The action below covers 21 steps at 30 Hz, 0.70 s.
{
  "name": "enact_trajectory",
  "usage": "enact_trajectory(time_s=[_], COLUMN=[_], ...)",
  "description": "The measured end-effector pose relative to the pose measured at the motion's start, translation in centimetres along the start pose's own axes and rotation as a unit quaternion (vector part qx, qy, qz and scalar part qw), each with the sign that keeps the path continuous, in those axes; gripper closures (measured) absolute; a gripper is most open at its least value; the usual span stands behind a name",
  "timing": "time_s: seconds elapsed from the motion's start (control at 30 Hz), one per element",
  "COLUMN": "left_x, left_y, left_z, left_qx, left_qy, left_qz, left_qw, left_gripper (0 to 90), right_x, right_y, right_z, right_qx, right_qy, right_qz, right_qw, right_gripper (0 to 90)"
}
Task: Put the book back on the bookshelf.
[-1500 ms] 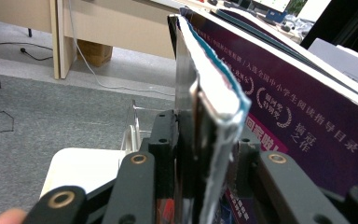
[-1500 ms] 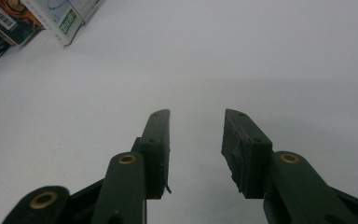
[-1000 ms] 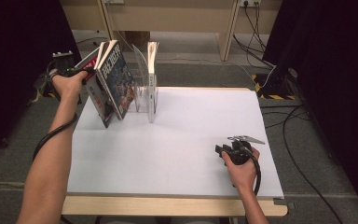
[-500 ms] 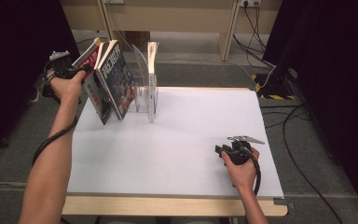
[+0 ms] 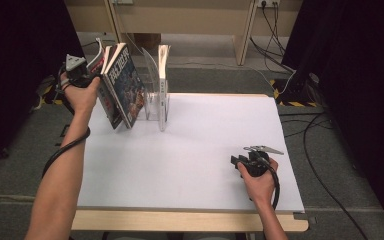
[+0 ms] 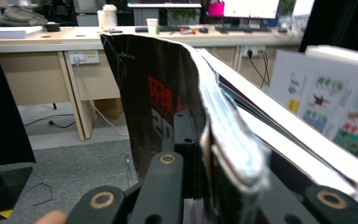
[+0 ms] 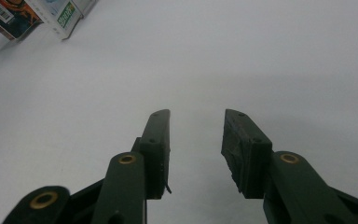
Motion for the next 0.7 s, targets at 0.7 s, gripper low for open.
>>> enact_trajectory(time_s=[0.7], left_x=[1.5], left_y=[2.9], left_z=[0.9], left_qx=[-0.105], left_qy=[-0.003], left_qz=[-0.083], left_qw=[0.991], left_gripper=[86.0], right_x=[-0.2], right_y=[0.1], right_z=[0.1], right_qx=[0.004], right_qy=[0.006], right_qz=[0.0], right_qw=[1.0], right_gripper=[62.2])
Point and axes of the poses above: each handheld gripper's, and its own axes: x roughly backward along the jaws, z roughly out of its underside, y roughly to its left, the point moved 8 cm from there along -x, roughly forward along the jaws, and after that the axes turned 5 degrees about -z, right-handed, at the moved point
